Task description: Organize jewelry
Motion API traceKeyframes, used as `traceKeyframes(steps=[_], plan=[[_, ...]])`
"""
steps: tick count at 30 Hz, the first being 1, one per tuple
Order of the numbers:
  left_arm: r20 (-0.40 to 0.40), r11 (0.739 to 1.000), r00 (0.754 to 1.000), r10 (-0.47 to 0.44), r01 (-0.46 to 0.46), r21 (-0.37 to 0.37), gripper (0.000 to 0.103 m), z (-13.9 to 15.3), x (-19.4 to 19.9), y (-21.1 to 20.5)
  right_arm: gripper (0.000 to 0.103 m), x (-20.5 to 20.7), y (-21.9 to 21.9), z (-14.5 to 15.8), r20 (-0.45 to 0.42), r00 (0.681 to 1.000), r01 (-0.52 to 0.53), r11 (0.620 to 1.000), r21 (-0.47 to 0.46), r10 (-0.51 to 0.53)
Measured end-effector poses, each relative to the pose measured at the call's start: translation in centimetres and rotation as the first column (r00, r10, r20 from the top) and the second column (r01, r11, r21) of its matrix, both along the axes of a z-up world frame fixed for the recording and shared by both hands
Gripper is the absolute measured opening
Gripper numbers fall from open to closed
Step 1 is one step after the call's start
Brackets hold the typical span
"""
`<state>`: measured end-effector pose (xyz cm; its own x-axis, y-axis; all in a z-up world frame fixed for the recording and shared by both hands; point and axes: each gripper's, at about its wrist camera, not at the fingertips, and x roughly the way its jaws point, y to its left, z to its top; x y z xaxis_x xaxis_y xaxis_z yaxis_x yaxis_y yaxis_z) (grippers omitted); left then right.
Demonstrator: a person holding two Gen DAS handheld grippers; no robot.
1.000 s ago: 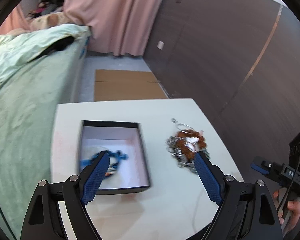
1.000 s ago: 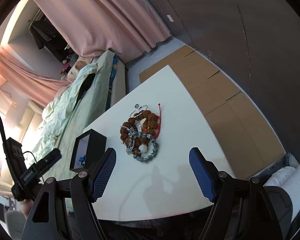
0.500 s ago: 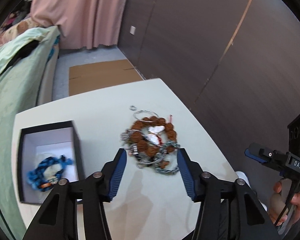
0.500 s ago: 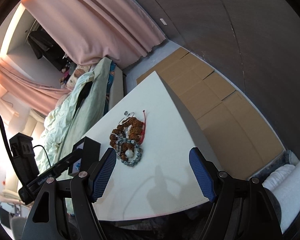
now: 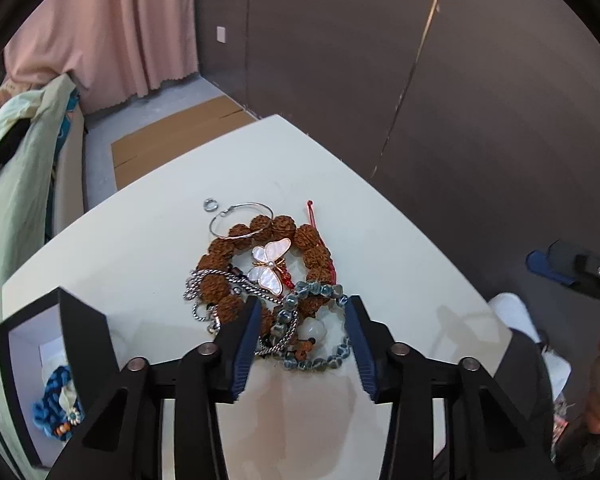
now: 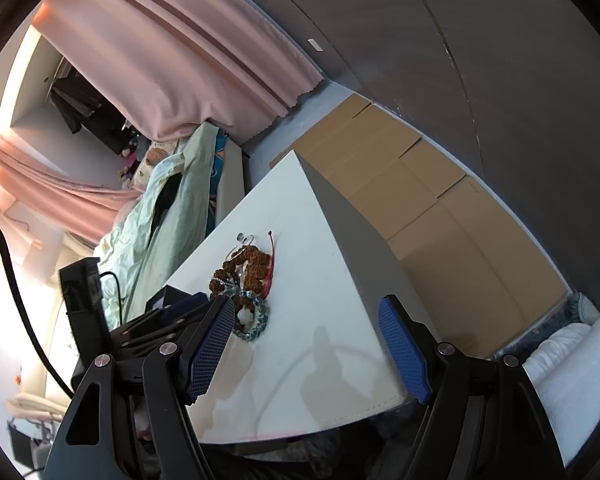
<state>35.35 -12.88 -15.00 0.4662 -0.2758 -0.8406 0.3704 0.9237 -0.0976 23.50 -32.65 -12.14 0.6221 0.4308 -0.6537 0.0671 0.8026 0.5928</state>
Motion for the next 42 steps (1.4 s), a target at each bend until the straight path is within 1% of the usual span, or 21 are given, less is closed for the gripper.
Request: traceKeyframes(steps=[2, 4, 5, 7, 10, 17, 19, 27, 35, 42], plan=[[-0.004, 0.999, 1.0, -0.014, 0.014, 0.029, 0.039, -0.5, 0.3, -0.4, 0.076, 0.1, 0.0, 0.0, 0.0, 1.0, -0.001, 1.0, 0.002, 0.001], [-0.016, 0.998, 1.0, -0.015, 0.016, 0.055, 0.026, -0.9, 0.6, -0.7, 0.076, 0.1, 0.0, -0.1, -0.001, 1.0, -0.003, 1.0, 0.003, 0.003], [-0.019, 0.998, 1.0, -0.006, 0.007, 0.061, 0.022, -1.0, 0.7, -0.7, 0.076, 0.1, 0.0, -0.1, -0.001, 1.0, -0.005, 1.0, 0.004, 0.005], [-0.029, 0.999, 0.999, 0.023, -0.022, 0.03, 0.013, -0.8, 1.1, -0.1, 0.076, 0.1, 0.2, -0.1, -0.002, 1.0, -0.01, 1.0, 0.003, 0.01], [-0.027, 0.999, 0.998, 0.049, -0.049, 0.001, 0.009, -0.2, 1.3, 0.4, 0.076, 0.1, 0.5, -0.1, -0.004, 1.0, -0.015, 1.0, 0.006, 0.015], [0.013, 0.997, 0.999, 0.037, -0.036, -0.066, 0.009, 2.8, 0.2, 1.0, 0.076, 0.5, 1.4, 0.0, -0.001, 0.999, -0.034, 0.999, 0.004, 0.034], [0.04, 0.996, 0.998, 0.038, -0.034, -0.079, 0.009, 4.1, -0.4, 1.4, 0.076, 0.6, 2.0, 0.0, 0.0, 0.999, -0.044, 0.999, 0.003, 0.044], [0.111, 0.991, 0.992, 0.065, -0.051, -0.127, 0.008, 7.9, -1.6, 3.1, 0.076, 1.3, 4.4, 0.5, 0.008, 0.996, -0.093, 0.996, -0.002, 0.093], [0.18, 0.984, 0.979, 0.099, -0.07, -0.163, 0.008, 11.1, -3.1, 5.2, 0.076, 1.9, 6.7, 0.6, 0.001, 0.991, -0.133, 0.991, -0.002, 0.133], [0.246, 0.978, 0.961, 0.122, -0.075, -0.192, 0.008, 14.2, -4.4, 6.8, 0.076, 2.8, 8.6, 0.8, 0.002, 0.986, -0.167, 0.986, 0.008, 0.167]])
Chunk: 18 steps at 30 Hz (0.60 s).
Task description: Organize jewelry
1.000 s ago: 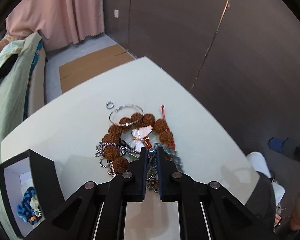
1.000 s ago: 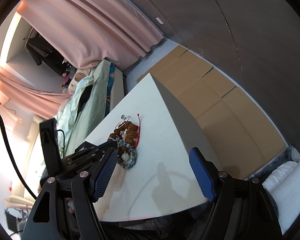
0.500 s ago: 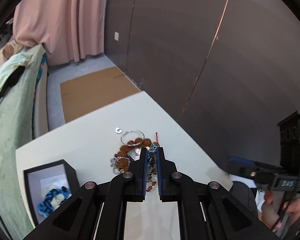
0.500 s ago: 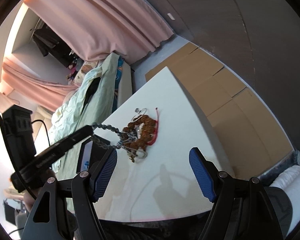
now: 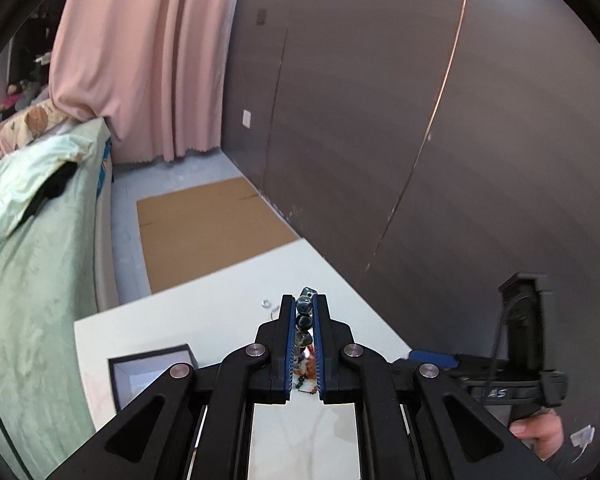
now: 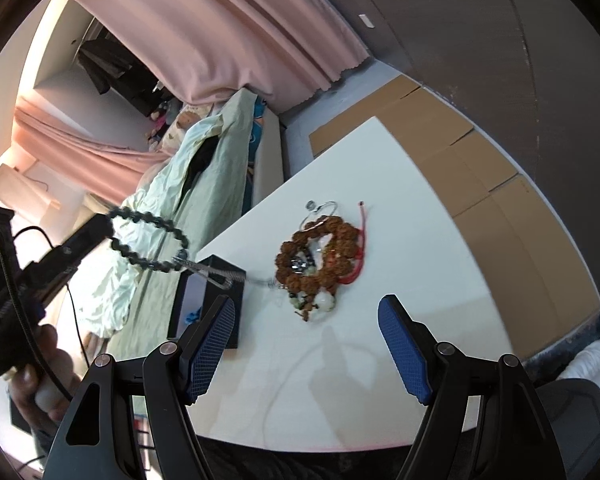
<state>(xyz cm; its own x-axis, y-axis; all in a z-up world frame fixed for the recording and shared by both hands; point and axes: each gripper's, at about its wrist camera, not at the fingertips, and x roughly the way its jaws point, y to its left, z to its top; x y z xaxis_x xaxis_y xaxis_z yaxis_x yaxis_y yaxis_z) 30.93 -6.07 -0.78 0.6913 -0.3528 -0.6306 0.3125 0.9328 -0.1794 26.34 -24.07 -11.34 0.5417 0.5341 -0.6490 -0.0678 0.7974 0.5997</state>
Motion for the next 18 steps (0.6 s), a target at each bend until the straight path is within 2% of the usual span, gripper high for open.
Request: traceKeyframes(steps=[6, 18], plan=[[0.055, 1.0, 0.998, 0.012, -0.012, -0.012, 0.008, 2.2, -1.4, 1.5, 0.075, 1.7, 1.8, -0.6, -0.033, 0.999, -0.018, 1.0, -0.022, 0.018], [0.085, 0.996, 0.992, 0.094, -0.093, -0.014, 0.008, 3.2, -2.6, 5.8, 0.06, 4.4, 7.4, -2.6, -0.114, 0.986, -0.129, 0.991, -0.033, 0.125]])
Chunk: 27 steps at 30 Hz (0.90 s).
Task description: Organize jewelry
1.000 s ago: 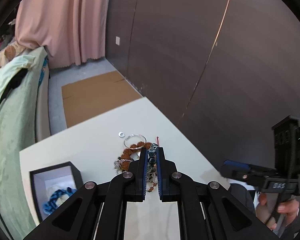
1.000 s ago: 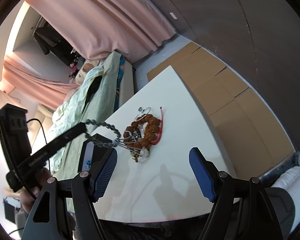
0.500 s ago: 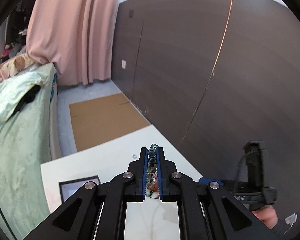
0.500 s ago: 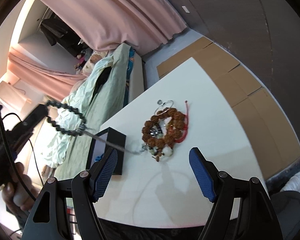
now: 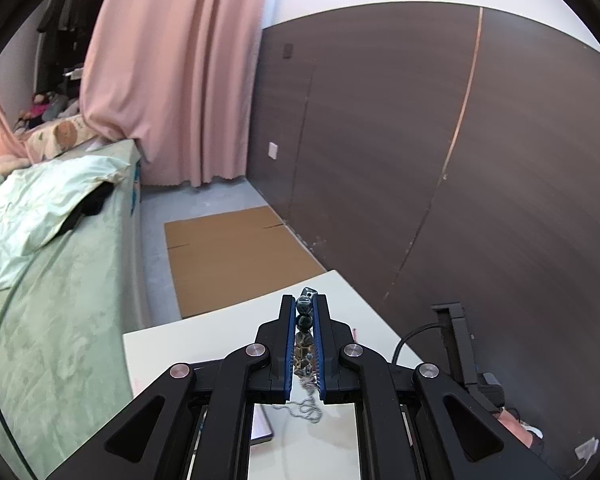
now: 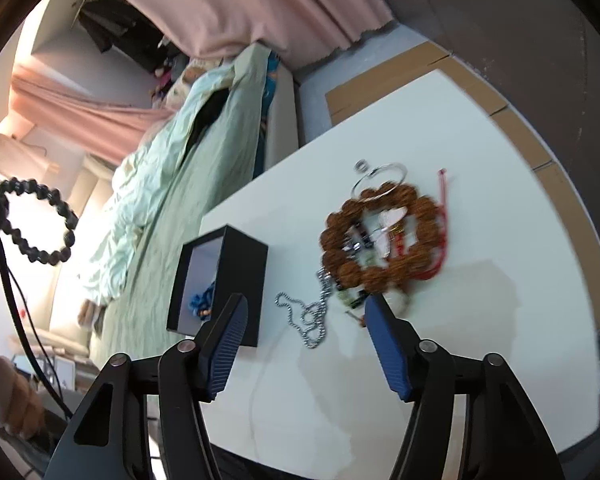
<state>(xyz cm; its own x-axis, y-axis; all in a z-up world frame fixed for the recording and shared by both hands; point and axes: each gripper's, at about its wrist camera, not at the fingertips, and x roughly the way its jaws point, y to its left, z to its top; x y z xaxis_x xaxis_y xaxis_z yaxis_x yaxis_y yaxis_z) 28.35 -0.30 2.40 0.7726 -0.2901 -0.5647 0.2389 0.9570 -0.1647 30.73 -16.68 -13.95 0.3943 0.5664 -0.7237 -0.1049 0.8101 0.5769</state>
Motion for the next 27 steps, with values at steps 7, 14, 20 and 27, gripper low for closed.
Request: traceKeyframes(steps=[7, 14, 20, 27], plan=[[-0.007, 0.999, 0.999, 0.042, -0.042, -0.009, 0.008, -0.3, -0.6, 2.3, 0.06, 1.9, -0.6, -0.7, -0.036, 0.997, 0.065, 0.996, -0.064, -0.067], [-0.014, 0.997, 0.997, 0.072, -0.072, -0.027, 0.008, -0.7, -1.2, 4.1, 0.06, 4.7, -3.0, -0.3, -0.041, 0.99, 0.129, 0.98, -0.151, -0.136], [-0.027, 0.995, 0.996, 0.09, -0.091, -0.048, 0.008, -1.1, -1.2, 5.1, 0.043, 6.1, -4.1, -1.1, -0.076, 0.986, 0.127, 0.967, -0.223, -0.147], [-0.043, 0.993, 0.994, 0.098, -0.101, -0.053, 0.008, -1.7, -1.0, 5.7, 0.022, 6.6, -2.3, -2.8, -0.101, 0.992, 0.041, 0.934, -0.354, -0.082]])
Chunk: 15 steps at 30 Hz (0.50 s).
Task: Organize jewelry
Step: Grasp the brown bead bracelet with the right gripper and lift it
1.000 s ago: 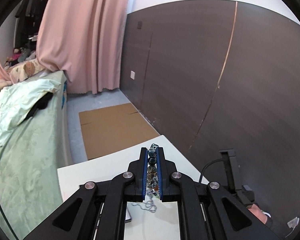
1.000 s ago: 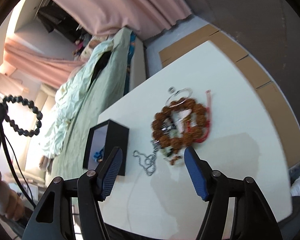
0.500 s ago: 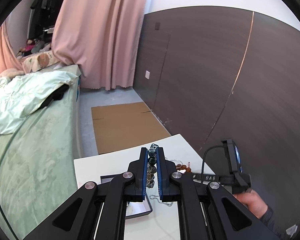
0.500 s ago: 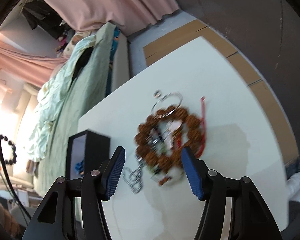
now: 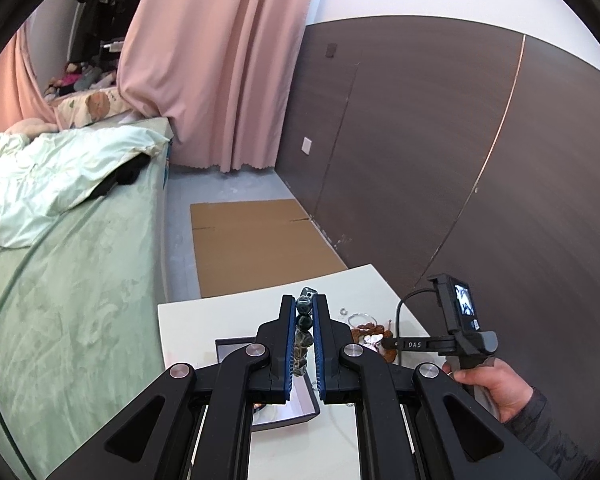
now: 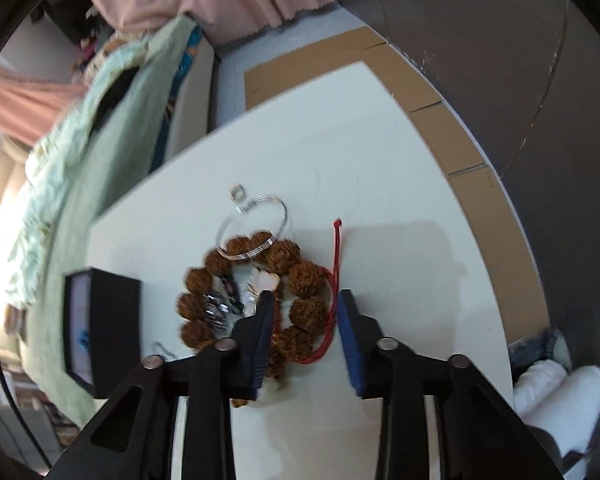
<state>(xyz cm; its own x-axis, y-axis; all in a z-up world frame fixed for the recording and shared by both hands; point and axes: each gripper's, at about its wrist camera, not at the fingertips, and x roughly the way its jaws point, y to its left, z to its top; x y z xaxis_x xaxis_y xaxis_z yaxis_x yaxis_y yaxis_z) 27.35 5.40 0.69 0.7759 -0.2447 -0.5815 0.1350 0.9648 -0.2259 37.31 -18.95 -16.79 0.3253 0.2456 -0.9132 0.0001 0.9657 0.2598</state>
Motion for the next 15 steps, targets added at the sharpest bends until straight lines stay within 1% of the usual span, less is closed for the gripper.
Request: traceKeyframes(steps=[2, 4, 8, 15], plan=[[-0.003, 1.0, 1.0, 0.003, -0.003, -0.001, 0.009, -0.1, 0.0, 0.1, 0.022, -0.1, -0.1, 0.4, -0.003, 1.0, -0.009, 1.0, -0.005, 0.009], [-0.007, 1.0, 1.0, 0.008, -0.008, -0.006, 0.009, -0.4, 0.0, 0.3, 0.021, -0.5, -0.4, 1.3, 0.014, 1.0, -0.008, 1.0, -0.009, 0.008], [-0.016, 1.0, 1.0, 0.015, -0.015, -0.014, 0.008, -1.0, 0.1, 0.7, 0.021, -1.3, -1.1, 3.2, 0.036, 0.999, -0.01, 1.0, 0.027, 0.009], [-0.047, 0.999, 0.999, 0.02, -0.021, -0.033, 0.008, -2.6, 0.4, 1.0, 0.021, -2.6, -0.4, 7.4, 0.113, 0.993, -0.049, 0.998, 0.042, 0.044]])
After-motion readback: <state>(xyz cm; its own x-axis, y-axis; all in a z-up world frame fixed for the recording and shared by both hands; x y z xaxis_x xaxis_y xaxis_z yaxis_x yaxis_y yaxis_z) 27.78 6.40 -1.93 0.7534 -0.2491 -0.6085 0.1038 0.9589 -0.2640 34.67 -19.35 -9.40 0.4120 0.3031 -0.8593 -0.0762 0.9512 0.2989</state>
